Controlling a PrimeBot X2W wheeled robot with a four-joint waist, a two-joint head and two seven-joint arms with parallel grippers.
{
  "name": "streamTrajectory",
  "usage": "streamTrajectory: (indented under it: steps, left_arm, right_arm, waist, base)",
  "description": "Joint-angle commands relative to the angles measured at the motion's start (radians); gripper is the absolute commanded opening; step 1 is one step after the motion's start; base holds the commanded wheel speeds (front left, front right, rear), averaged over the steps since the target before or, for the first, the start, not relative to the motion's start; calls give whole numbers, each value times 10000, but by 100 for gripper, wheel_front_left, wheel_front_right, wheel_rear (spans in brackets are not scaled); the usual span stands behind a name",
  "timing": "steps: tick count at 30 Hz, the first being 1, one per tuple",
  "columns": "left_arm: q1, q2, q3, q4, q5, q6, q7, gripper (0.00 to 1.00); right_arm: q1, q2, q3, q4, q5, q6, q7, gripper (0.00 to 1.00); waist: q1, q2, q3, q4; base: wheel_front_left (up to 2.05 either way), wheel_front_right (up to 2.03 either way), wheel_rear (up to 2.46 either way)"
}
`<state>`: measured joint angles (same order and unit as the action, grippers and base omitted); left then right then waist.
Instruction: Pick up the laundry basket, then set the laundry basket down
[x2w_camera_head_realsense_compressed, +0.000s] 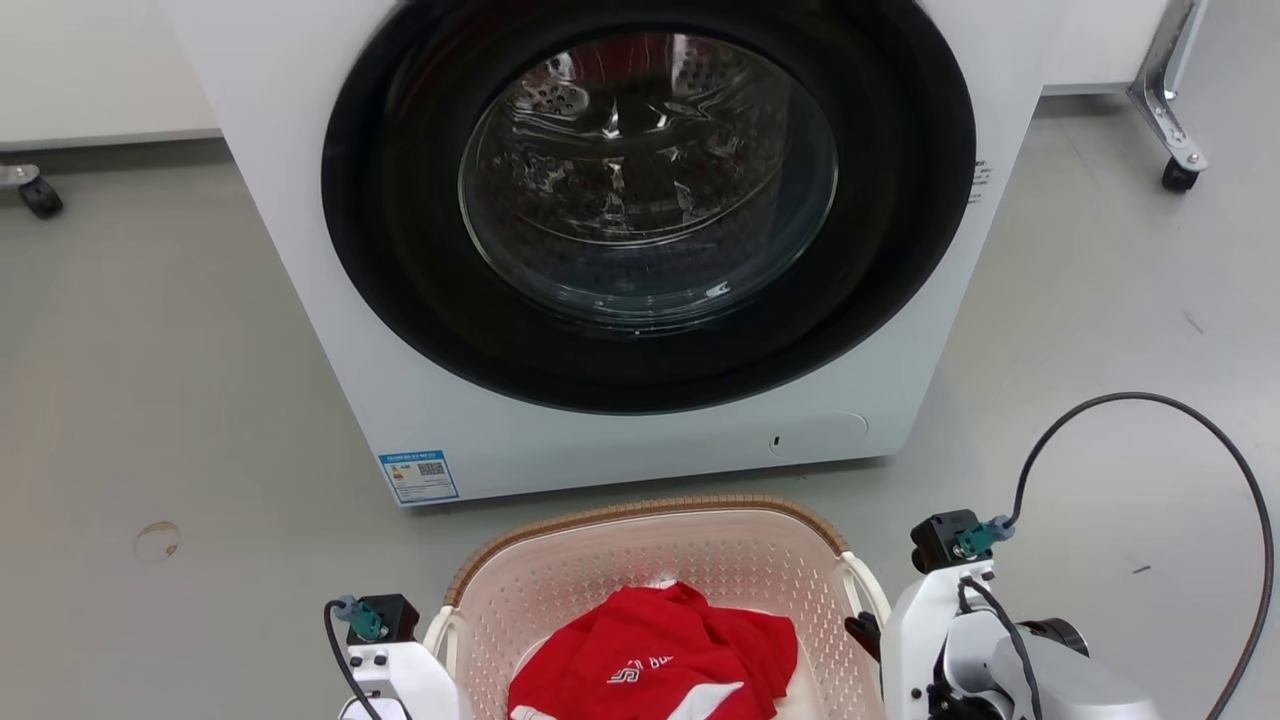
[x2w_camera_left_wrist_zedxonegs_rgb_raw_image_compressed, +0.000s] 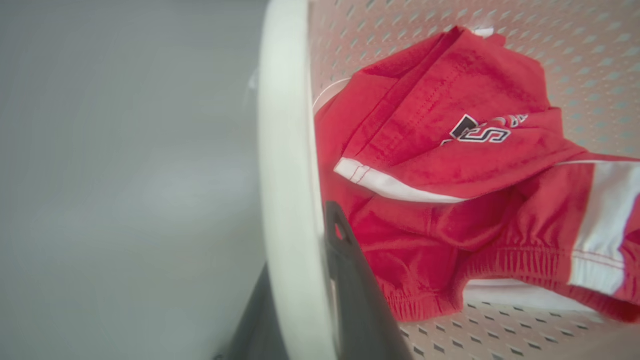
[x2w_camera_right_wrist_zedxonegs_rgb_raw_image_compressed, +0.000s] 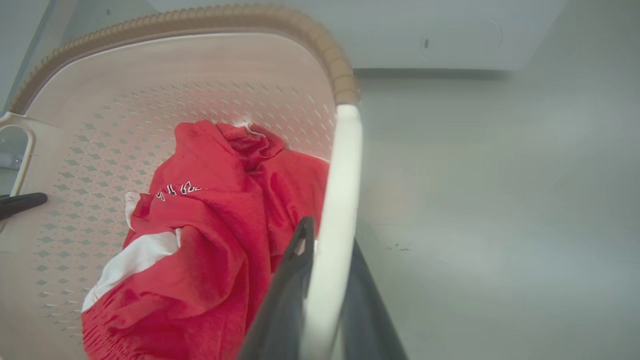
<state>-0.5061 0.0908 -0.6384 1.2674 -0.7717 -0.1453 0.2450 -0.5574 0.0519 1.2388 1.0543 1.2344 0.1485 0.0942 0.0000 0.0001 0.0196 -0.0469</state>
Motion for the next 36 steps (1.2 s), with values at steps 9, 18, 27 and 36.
streamTrajectory:
  steps: [9,18,27,36]
  left_arm:
    - [-29,1408,129,234,-117,147,412,0]
    - [-107,1454,2,234,-215,147,447,0]
    - [-106,1476,-31,234,-336,146,548,0]
    - [-118,1460,-77,234,-404,146,566,0]
  right_arm:
    - [-338,-1022,64,767,61,-178,52,0]
    - [-373,-1021,169,730,144,-178,23,0]
    - [-383,-1021,246,761,206,-178,57,0]
    - [-411,-1021,298,805,235,-178,9,0]
  waist:
    - [0,-1,-253,231]
    - [0,-1,-220,252]
    - [0,-1,-192,185]
    - [0,-1,-150,177]
  base:
    - [0,0,0]
    - [0,0,0]
    - [0,0,0]
    - [0,0,0]
